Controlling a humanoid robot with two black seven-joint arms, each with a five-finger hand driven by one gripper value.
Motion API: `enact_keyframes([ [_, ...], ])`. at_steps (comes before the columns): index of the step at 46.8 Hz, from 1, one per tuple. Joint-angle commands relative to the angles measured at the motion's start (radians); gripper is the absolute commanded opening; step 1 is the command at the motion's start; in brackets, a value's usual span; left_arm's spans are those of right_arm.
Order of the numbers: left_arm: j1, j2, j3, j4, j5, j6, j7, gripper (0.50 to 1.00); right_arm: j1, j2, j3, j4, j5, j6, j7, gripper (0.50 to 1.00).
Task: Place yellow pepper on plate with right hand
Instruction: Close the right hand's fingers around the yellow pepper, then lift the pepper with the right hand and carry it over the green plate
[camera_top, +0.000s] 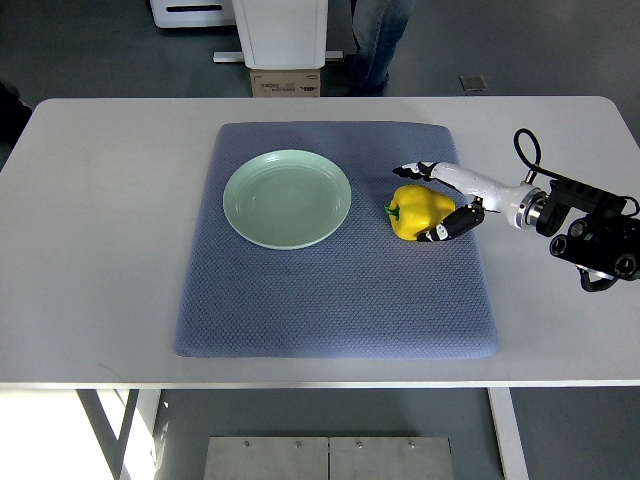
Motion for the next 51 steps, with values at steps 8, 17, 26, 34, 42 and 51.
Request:
enact_keyframes([
  [8, 0.000, 0.000, 0.000, 0.000, 0.000, 0.000, 0.000, 1.000, -0.001, 0.001, -0.014, -0.007, 0.000, 0.000, -0.015, 0.872],
  [17, 0.000, 0.000, 0.000, 0.000, 0.000, 0.000, 0.000, 1.000, 0.000, 0.001, -0.026, -0.014, 0.000, -0.009, -0.016, 0.788],
  [26, 0.000, 0.000, 0.000, 0.000, 0.000, 0.000, 0.000, 1.000, 0.000, 0.001, -0.026, -0.014, 0.000, -0.012, -0.016, 0.525],
  [34, 0.000, 0.000, 0.000, 0.000, 0.000, 0.000, 0.000, 1.000, 0.004, 0.001, -0.021, -0.014, 0.005, -0.031, -0.018, 0.500],
  [42, 0.000, 0.000, 0.000, 0.000, 0.000, 0.000, 0.000, 1.000, 0.010, 0.001, -0.001, -0.012, 0.015, -0.041, -0.016, 0.500],
  [51, 0.000, 0.000, 0.000, 0.000, 0.000, 0.000, 0.000, 1.000, 0.008, 0.003, 0.046, -0.007, 0.019, -0.041, -0.018, 0.500],
])
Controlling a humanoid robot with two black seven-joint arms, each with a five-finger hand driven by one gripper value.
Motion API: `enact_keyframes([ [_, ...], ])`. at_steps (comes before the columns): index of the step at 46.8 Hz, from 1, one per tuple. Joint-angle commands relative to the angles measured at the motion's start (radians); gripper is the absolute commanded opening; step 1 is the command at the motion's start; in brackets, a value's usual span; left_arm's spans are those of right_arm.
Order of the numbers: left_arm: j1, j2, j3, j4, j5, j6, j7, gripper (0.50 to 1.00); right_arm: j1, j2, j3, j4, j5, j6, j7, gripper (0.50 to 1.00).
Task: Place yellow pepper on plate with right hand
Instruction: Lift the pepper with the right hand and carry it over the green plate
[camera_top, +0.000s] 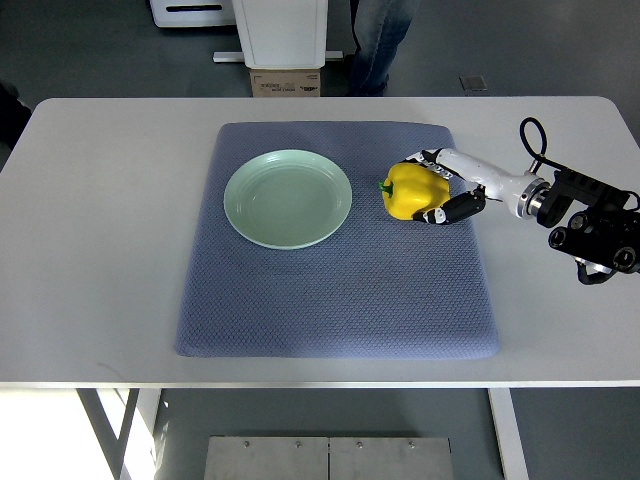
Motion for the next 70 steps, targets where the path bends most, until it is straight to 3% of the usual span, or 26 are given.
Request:
enact_keyframes([
  [1, 0.000, 0.000, 0.000, 0.000, 0.000, 0.000, 0.000, 1.000, 0.000, 0.000, 0.023, 0.002, 0.001, 0.000, 0.001, 0.500],
  [33, 0.000, 0.000, 0.000, 0.000, 0.000, 0.000, 0.000, 1.000, 0.219, -0.008, 0.058, 0.003, 0.003, 0.104, -0.002, 0.500],
  [50, 0.000, 0.000, -0.001, 0.000, 0.000, 0.000, 0.000, 1.000, 0.196, 0.159, 0.060, -0.006, 0.041, 0.103, -0.028, 0.500],
  [70, 0.000, 0.000, -0.001, 0.000, 0.000, 0.000, 0.000, 1.000, 0.090, 0.279, 0.074, -0.017, 0.130, 0.100, -0.045, 0.500],
])
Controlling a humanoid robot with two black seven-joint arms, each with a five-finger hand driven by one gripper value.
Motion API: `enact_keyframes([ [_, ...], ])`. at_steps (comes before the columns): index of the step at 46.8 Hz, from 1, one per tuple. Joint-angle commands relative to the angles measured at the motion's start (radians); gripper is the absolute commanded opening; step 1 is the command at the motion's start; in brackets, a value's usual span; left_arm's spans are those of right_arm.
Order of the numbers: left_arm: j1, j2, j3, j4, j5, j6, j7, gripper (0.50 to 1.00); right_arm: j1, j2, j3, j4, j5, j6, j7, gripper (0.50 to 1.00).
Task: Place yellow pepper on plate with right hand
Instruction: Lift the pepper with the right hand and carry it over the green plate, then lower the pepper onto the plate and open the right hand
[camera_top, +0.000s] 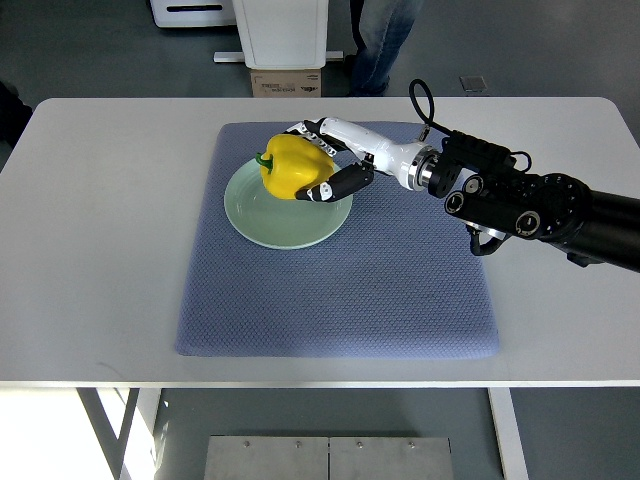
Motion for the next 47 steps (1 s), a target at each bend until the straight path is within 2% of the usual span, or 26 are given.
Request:
enact_keyframes([
  [1, 0.000, 0.000, 0.001, 0.000, 0.000, 0.000, 0.001, 1.000, -0.030, 0.011, 0.020, -0.003, 0.001, 0.000, 0.000, 0.500],
  [12, 0.000, 0.000, 0.001, 0.000, 0.000, 0.000, 0.001, 1.000, -0.098, 0.017, 0.069, -0.004, 0.004, 0.000, -0.034, 0.500],
  [28, 0.000, 0.000, 0.001, 0.000, 0.000, 0.000, 0.001, 1.000, -0.113, 0.044, 0.084, -0.039, 0.004, 0.000, -0.032, 0.500],
  [32, 0.000, 0.000, -0.001, 0.000, 0.000, 0.000, 0.001, 1.000, -0.116, 0.060, 0.084, -0.064, 0.004, 0.000, -0.032, 0.635],
  [35, 0.000, 0.000, 0.001, 0.000, 0.000, 0.000, 0.001, 1.000, -0.125, 0.069, 0.084, -0.082, 0.004, 0.000, -0.032, 0.686],
  [43, 0.000, 0.000, 0.001, 0.000, 0.000, 0.000, 0.001, 1.000, -0.127, 0.072, 0.086, -0.098, 0.004, 0.000, -0.028, 0.893],
  [47, 0.000, 0.000, -0.001, 0.000, 0.000, 0.000, 0.001, 1.000, -0.127, 0.072, 0.086, -0.099, 0.004, -0.006, -0.026, 0.968],
])
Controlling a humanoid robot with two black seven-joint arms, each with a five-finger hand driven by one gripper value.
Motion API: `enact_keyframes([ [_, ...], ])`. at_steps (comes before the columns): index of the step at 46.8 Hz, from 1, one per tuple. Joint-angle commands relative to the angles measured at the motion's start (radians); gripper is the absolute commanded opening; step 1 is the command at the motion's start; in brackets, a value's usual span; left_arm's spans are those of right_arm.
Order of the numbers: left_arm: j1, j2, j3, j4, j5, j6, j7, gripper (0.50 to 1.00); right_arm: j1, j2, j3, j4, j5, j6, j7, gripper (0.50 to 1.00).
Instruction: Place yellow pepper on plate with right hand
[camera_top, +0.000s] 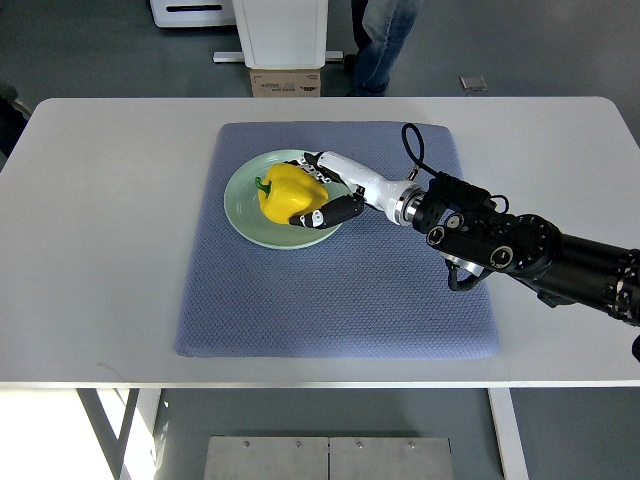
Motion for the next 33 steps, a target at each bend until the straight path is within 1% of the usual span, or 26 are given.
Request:
enact_keyframes([
  [1, 0.000, 0.000, -0.001, 0.000, 0.000, 0.000, 0.000, 1.000, 0.001, 0.000, 0.000, -0.001, 0.000, -0.007, 0.000, 0.970],
  [17, 0.000, 0.000, 0.000, 0.000, 0.000, 0.000, 0.000, 1.000, -0.002, -0.009, 0.006, -0.023, 0.000, -0.011, 0.004, 0.983],
  [22, 0.000, 0.000, -0.001, 0.000, 0.000, 0.000, 0.000, 1.000, -0.002, -0.009, 0.047, -0.035, 0.000, -0.011, -0.006, 0.995],
  [33, 0.000, 0.000, -0.001, 0.000, 0.000, 0.000, 0.000, 1.000, -0.024, -0.032, 0.153, -0.046, 0.009, -0.011, -0.006, 1.000],
])
